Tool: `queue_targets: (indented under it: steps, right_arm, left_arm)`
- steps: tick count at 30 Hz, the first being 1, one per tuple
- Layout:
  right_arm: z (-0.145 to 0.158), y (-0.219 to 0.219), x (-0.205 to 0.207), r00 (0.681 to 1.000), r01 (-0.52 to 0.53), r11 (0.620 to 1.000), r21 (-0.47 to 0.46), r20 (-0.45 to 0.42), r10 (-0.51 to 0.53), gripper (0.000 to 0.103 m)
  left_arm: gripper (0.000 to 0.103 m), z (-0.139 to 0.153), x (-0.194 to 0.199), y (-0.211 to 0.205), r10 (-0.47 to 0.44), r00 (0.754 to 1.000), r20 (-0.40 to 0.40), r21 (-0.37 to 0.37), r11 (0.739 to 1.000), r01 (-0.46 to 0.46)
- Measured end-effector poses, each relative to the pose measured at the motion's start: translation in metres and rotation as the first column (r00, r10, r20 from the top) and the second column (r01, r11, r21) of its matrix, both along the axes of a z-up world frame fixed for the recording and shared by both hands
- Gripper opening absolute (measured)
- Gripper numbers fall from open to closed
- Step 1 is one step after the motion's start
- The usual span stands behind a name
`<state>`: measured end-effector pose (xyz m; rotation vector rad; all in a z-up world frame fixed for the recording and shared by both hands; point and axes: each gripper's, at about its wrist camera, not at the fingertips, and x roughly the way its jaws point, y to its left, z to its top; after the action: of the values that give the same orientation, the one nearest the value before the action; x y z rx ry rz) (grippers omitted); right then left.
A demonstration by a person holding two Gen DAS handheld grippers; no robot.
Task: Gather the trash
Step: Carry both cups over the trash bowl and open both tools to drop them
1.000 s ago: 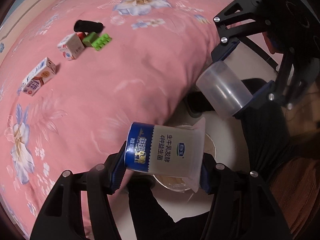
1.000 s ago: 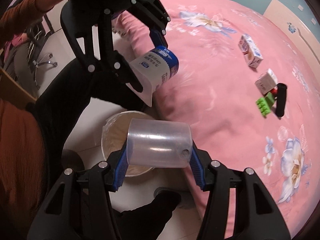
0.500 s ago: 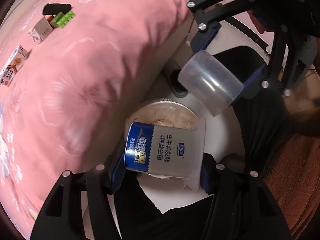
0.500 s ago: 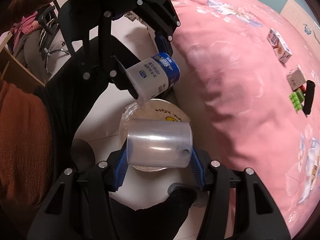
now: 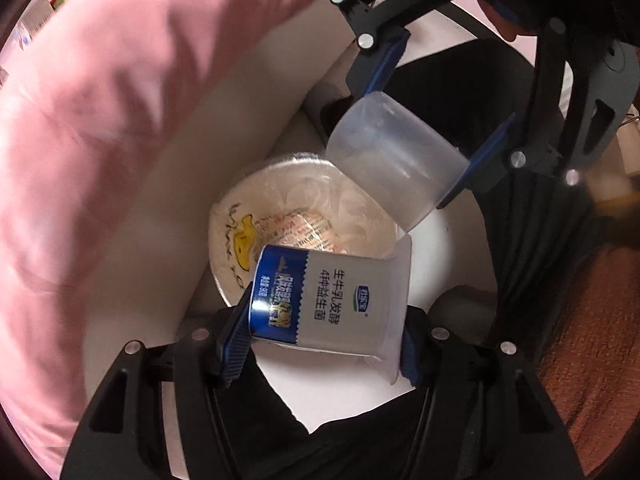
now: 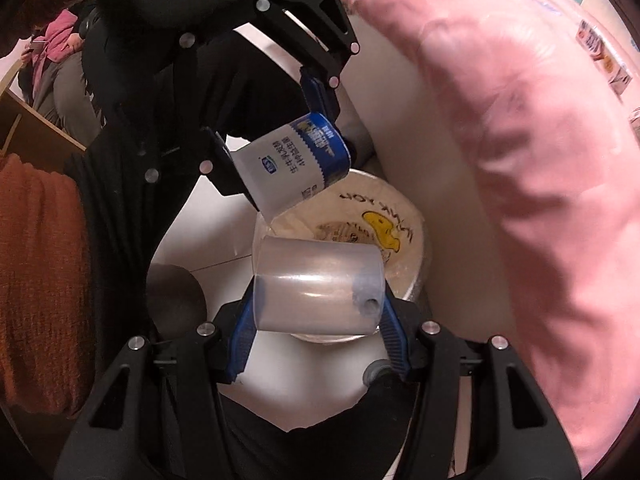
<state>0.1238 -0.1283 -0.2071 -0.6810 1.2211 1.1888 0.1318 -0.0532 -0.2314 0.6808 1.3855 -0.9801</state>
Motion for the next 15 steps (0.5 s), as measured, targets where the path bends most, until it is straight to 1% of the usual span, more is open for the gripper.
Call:
queue_targets:
  steps: [7, 11, 13, 14, 15]
  right_arm:
    - [-0.024, 0.006, 0.003, 0.999, -0.011, 1.0, -0.016, -0.035, 0.01, 0.055]
    - [-0.033, 0.009, 0.005, 0.999, -0.015, 1.0, -0.022, -0.048, 0.014, 0.055]
    - [-0.035, 0.01, 0.005, 0.999, -0.02, 0.999, -0.025, -0.041, 0.019, 0.056]
    - [-0.035, 0.01, 0.005, 0.999, -0.016, 1.0, -0.022, -0.043, 0.015, 0.056]
    - [-0.034, 0.008, 0.007, 0.999, -0.011, 1.0, -0.017, -0.048, 0.011, 0.06]
  left_arm:
    - [0.062, -0.023, 0.001, 0.002, 0.007, 1.0, -0.031, 0.023, 1.0, -0.006]
    - [0.062, -0.032, 0.003, 0.006, 0.018, 0.999, -0.043, 0.026, 1.0, -0.017]
    - [0.063, -0.033, 0.003, 0.006, 0.015, 0.999, -0.042, 0.023, 1.0, -0.014]
    - [0.063, -0.032, 0.003, 0.006, 0.013, 0.999, -0.039, 0.023, 1.0, -0.012]
    - [0.064, -0.033, 0.003, 0.007, 0.015, 0.999, -0.035, 0.023, 1.0, -0.015]
